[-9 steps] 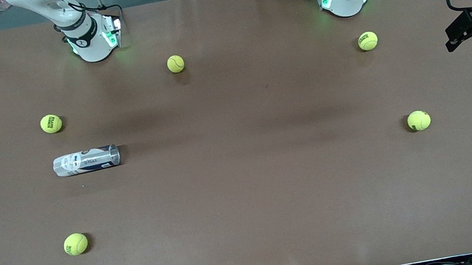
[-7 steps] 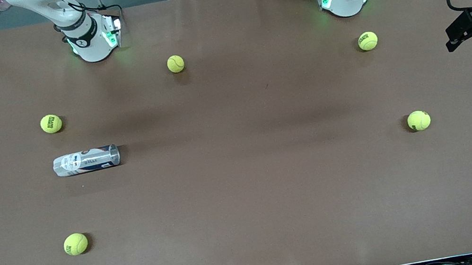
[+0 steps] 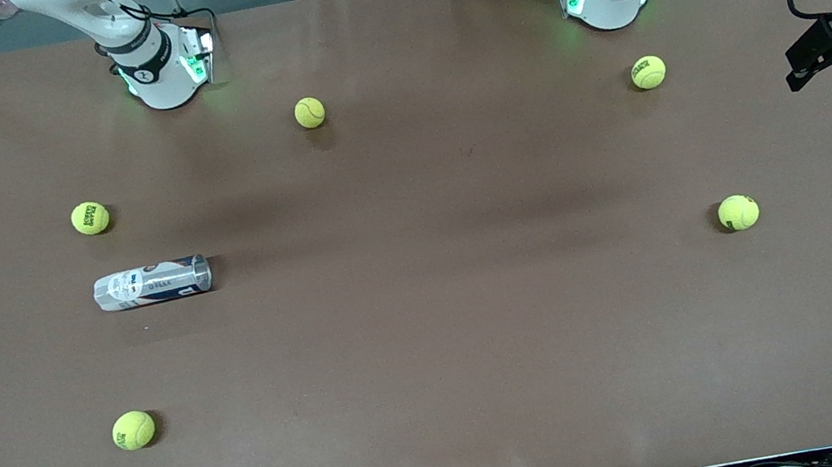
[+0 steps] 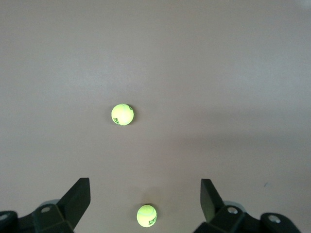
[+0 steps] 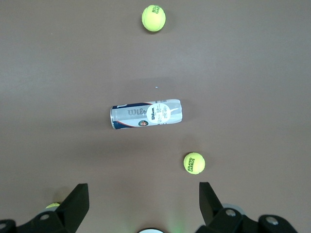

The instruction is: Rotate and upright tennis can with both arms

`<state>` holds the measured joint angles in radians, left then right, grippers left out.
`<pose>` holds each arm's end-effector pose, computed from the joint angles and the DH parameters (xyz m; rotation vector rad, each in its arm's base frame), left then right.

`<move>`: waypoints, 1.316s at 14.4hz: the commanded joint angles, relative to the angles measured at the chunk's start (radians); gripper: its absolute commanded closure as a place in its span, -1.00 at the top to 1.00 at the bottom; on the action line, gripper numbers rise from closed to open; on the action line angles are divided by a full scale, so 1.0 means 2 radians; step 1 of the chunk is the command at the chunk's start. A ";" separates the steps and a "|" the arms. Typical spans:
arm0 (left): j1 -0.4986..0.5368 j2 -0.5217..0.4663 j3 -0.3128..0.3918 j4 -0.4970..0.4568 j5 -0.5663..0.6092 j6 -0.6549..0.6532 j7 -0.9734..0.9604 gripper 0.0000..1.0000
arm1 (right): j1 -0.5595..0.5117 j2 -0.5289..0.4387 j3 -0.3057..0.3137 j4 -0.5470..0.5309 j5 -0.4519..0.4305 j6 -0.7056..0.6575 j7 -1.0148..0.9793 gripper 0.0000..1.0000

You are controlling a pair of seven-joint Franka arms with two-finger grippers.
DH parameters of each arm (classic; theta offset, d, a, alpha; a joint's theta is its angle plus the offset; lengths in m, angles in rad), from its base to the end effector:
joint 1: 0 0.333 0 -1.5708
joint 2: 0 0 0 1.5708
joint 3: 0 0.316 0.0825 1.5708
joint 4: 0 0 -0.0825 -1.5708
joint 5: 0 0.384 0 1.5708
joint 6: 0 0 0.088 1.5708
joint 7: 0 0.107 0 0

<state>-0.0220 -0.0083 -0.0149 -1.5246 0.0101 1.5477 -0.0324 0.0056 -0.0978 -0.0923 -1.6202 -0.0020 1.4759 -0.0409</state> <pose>0.5498 -0.0192 0.6488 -3.1321 0.0064 -0.0497 0.5117 -0.0473 0.6453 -3.1300 0.0709 0.0726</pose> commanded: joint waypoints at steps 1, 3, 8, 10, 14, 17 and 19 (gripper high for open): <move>0.002 0.003 -0.001 0.009 0.003 -0.004 0.002 1.00 | -0.001 -0.010 0.005 -0.008 -0.009 0.001 -0.004 1.00; 0.002 0.002 -0.001 0.009 0.002 -0.004 0.002 1.00 | -0.002 -0.006 0.005 0.001 -0.009 0.000 -0.002 1.00; 0.002 0.002 -0.001 0.009 0.002 -0.004 0.002 1.00 | -0.011 0.032 -0.001 0.012 -0.010 0.013 -0.003 1.00; 0.002 0.002 -0.001 0.009 0.002 -0.004 0.002 1.00 | -0.027 0.068 0.000 0.015 -0.010 0.027 -0.003 1.00; 0.002 0.002 -0.001 0.009 0.003 -0.004 0.002 1.00 | -0.043 0.118 0.000 0.036 -0.022 0.048 -0.003 1.00; 0.002 0.002 -0.001 0.008 0.003 -0.004 0.002 1.00 | -0.043 0.119 0.000 0.035 -0.030 0.046 0.083 1.00; 0.002 0.002 -0.001 0.009 0.003 -0.004 0.002 1.00 | -0.050 0.122 0.001 0.026 -0.024 0.046 0.214 1.00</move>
<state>-0.0221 -0.0083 -0.0149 -1.5235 0.0101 1.5478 -0.0324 -0.0709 0.1483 -0.1047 -1.5641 -0.0485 1.5805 0.1929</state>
